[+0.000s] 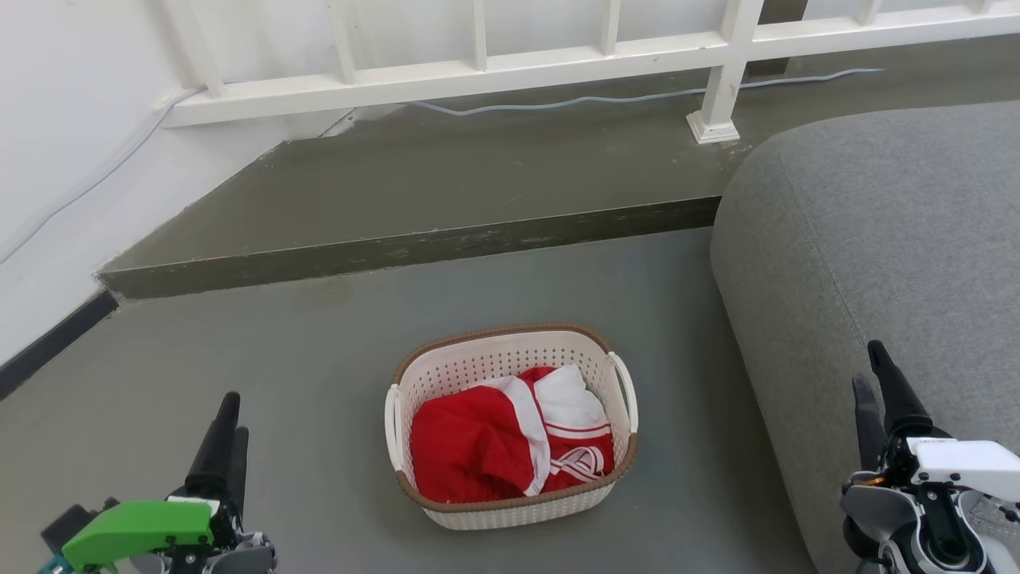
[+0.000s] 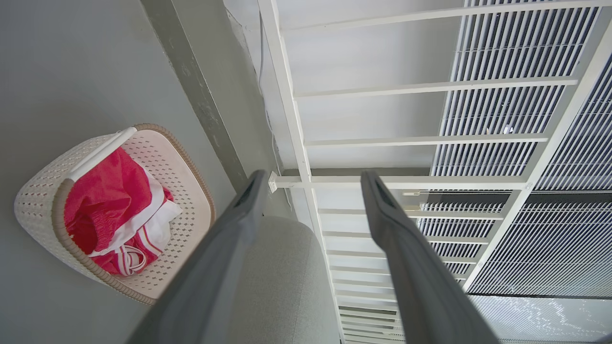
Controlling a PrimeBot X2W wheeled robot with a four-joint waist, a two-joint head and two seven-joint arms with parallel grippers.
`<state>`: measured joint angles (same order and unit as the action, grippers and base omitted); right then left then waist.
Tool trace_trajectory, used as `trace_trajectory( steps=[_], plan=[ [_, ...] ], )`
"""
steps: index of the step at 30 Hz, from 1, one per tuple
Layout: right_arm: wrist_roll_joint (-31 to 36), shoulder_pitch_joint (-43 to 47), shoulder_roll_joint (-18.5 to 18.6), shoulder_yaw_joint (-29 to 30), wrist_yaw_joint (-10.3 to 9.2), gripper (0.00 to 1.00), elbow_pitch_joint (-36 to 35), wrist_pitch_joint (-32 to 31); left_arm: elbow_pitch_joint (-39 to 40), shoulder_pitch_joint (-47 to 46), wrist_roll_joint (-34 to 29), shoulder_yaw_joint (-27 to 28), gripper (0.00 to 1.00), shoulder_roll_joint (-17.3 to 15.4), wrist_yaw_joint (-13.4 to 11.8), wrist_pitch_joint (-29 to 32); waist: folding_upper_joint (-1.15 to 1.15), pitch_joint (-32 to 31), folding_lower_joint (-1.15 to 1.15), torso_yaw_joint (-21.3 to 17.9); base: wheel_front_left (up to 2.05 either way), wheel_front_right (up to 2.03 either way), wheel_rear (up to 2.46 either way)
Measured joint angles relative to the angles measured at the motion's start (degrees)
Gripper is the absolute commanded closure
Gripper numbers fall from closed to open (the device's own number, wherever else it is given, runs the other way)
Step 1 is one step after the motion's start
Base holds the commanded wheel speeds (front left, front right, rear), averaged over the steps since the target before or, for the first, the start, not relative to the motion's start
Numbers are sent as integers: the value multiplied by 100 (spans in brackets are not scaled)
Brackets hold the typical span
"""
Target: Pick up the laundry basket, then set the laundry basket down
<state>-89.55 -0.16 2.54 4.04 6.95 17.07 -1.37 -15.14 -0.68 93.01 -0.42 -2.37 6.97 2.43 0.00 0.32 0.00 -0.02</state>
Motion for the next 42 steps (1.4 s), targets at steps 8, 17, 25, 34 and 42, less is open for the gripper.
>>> trace_trajectory(
  steps=[8, 17, 25, 34, 42],
  plan=[
    [633, -59, 179, -164, 1, 0, -74, 158, 171, -58, -500, -185, 0, -92, 0, -168, 0, 3, 0, 6, 0, 0, 0],
    [1467, -113, 346, -401, -63, 0, -145, 310, 368, -148, -1212, -493, 0, -314, 0, -413, 0, -11, 0, 13, 0, 0, 0],
    [2258, -185, 480, -631, -213, 0, -237, 445, 476, -201, -1908, -716, 0, -477, 0, -573, 0, -37, 0, 18, 0, 0, 0],
    [3107, -229, 582, -876, -361, 0, -391, 588, 624, -281, -2852, -943, 0, -624, -64, -720, 0, -64, 0, 35, 0, 0, 0],
    [3825, -230, 698, -1102, -535, 0, -455, 710, 722, -320, -3820, -1157, 0, -800, -258, -861, 0, -72, 0, 55, 0, 0, 0]
  ],
)
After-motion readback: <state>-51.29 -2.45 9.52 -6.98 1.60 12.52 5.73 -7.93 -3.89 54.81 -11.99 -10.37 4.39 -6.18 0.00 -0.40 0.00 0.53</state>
